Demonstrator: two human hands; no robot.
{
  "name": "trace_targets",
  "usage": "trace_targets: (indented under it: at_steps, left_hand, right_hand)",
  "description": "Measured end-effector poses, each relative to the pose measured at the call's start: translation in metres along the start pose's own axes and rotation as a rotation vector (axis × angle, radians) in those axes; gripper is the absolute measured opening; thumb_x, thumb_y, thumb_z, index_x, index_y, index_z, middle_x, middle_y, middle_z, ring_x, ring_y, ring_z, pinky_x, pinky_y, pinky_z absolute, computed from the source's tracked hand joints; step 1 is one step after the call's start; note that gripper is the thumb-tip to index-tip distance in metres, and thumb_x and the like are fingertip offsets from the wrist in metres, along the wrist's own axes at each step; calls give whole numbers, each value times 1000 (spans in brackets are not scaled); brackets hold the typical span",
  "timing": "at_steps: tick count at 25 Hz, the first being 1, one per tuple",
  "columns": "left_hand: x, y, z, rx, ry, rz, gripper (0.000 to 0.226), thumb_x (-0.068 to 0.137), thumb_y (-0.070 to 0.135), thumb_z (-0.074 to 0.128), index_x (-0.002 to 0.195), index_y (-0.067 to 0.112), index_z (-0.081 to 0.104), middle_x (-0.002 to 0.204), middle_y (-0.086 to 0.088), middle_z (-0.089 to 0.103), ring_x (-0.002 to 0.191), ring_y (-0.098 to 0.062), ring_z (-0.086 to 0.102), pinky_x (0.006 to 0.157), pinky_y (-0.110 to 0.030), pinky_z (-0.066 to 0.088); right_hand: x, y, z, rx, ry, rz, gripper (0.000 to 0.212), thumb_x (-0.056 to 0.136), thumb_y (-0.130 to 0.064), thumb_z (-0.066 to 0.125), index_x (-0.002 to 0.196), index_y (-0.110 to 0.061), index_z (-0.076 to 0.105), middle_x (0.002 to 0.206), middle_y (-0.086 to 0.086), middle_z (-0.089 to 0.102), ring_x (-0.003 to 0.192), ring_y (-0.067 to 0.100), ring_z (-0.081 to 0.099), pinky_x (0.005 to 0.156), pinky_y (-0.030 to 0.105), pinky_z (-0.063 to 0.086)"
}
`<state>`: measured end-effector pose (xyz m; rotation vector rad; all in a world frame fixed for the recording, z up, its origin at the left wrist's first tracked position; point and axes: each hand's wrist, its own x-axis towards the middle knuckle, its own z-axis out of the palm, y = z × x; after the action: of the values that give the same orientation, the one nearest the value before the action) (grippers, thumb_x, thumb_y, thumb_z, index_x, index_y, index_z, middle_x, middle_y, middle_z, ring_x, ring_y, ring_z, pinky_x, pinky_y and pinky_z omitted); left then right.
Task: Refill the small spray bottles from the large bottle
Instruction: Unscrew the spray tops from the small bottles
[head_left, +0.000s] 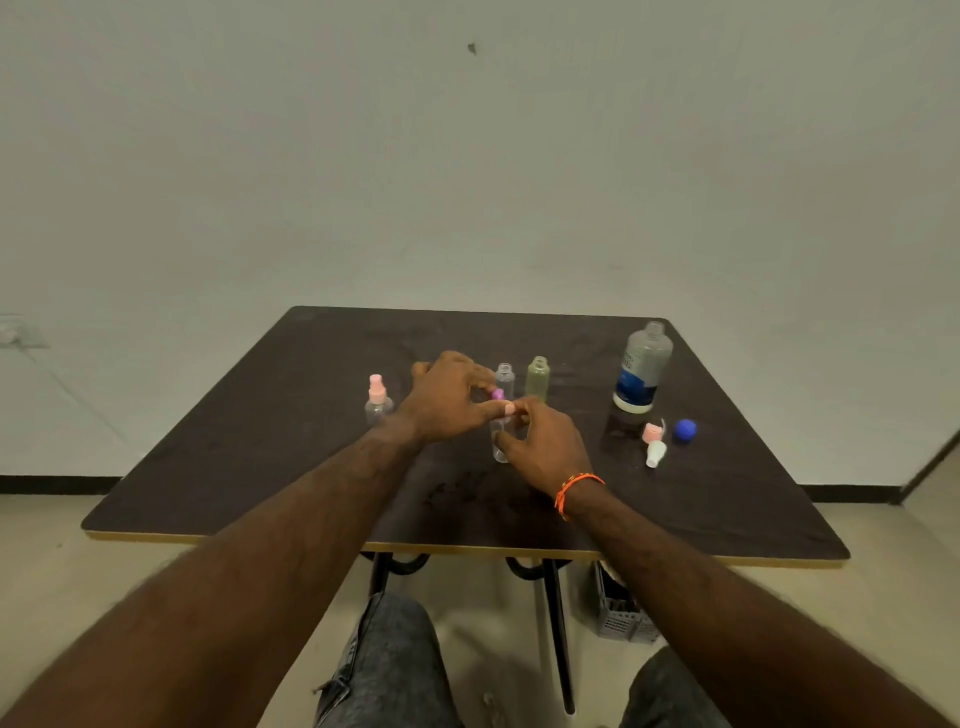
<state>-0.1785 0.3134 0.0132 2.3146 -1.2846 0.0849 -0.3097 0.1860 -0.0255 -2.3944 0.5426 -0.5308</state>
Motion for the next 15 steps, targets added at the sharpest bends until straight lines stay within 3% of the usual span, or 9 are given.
trace_targets:
  at_steps: [4,7,11,15]
  left_hand:
    - [-5,22,22,-144,-144,15,51,78,40,61,127,27,69,110,14,71,114,-13,62,115,-49,26]
    - [-3,28,41,-117,-197,32,54,83,34,77,135,31,63,117,13,73,118,-14,62,111,-46,25]
    - [2,26,64,-178,-122,-14,54,80,47,85,129,37,66,117,16,74,116,-8,64,107,-44,27]
    - [3,18,80,-256,-67,-43,44,80,44,87,119,33,71,109,17,73,108,-5,65,113,-49,31]
  right_hand:
    - [-13,28,-27,4,3,66,36,85,-36,76,115,-23,61,102,-7,68,93,9,65,87,36,56]
    - [-14,35,-34,53,-29,116,35,86,-31,77,116,-21,63,102,-5,69,93,10,65,90,37,56]
    - [-7,38,-36,75,-31,126,37,84,-26,79,118,-19,66,108,-2,71,98,10,66,93,33,55]
    - [-4,43,-42,95,-114,102,37,86,-22,73,123,-21,66,111,-3,70,100,9,65,97,36,54]
